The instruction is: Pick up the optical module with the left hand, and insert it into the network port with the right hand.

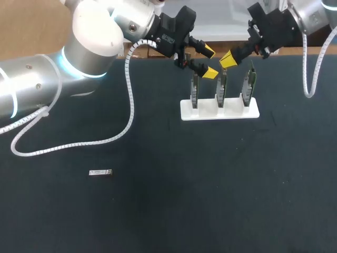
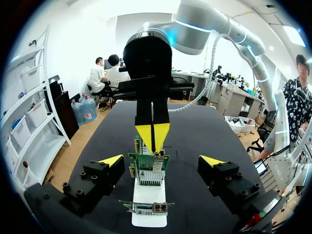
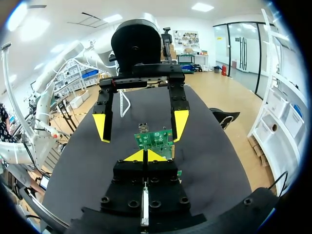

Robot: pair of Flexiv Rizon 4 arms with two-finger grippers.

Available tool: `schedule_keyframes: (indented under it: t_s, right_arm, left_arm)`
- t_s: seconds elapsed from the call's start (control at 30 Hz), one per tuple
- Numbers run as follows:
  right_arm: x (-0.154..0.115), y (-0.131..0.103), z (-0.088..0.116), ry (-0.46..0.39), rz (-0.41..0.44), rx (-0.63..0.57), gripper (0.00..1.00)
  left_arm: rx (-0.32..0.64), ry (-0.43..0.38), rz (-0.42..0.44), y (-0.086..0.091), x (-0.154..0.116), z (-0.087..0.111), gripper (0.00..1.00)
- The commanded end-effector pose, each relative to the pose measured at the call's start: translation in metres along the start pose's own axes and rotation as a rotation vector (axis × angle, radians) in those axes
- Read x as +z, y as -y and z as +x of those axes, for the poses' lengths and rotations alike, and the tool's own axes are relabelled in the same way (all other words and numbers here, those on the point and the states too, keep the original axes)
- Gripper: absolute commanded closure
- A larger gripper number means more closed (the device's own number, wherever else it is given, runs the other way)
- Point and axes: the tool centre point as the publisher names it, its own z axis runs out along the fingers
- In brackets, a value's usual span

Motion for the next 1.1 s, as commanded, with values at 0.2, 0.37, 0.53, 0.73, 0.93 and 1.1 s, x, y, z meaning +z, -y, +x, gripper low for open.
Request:
schedule_keyframes:
  t_s: [0.2,0.37,0.53,0.73,0.93,1.1]
  right_arm:
    - [0.004,0.001,0.008,-0.008,-0.003,0.007,1.00]
    - [0.004,0.001,0.010,-0.013,-0.006,0.010,1.00]
    - [0.004,0.001,0.011,-0.015,-0.007,0.015,1.00]
    - [-0.001,0.002,0.004,0.020,-0.004,0.020,1.00]
    - [-0.014,0.000,-0.008,0.050,-0.017,-0.017,1.00]
    - [-0.034,-0.003,-0.015,0.090,-0.009,-0.026,1.00]
  left_arm:
    - [0.001,0.000,-0.003,0.001,0.000,0.000,0.00]
    - [0.001,0.000,-0.003,0.001,0.000,0.000,0.00]
    - [0.001,0.000,-0.003,0.001,0.000,0.000,0.00]
    - [0.001,0.000,-0.003,0.001,0.000,0.000,0.00]
    - [0.001,0.000,-0.003,0.001,0.000,0.000,0.00]
    - [0.001,0.000,-0.003,0.001,0.000,0.000,0.00]
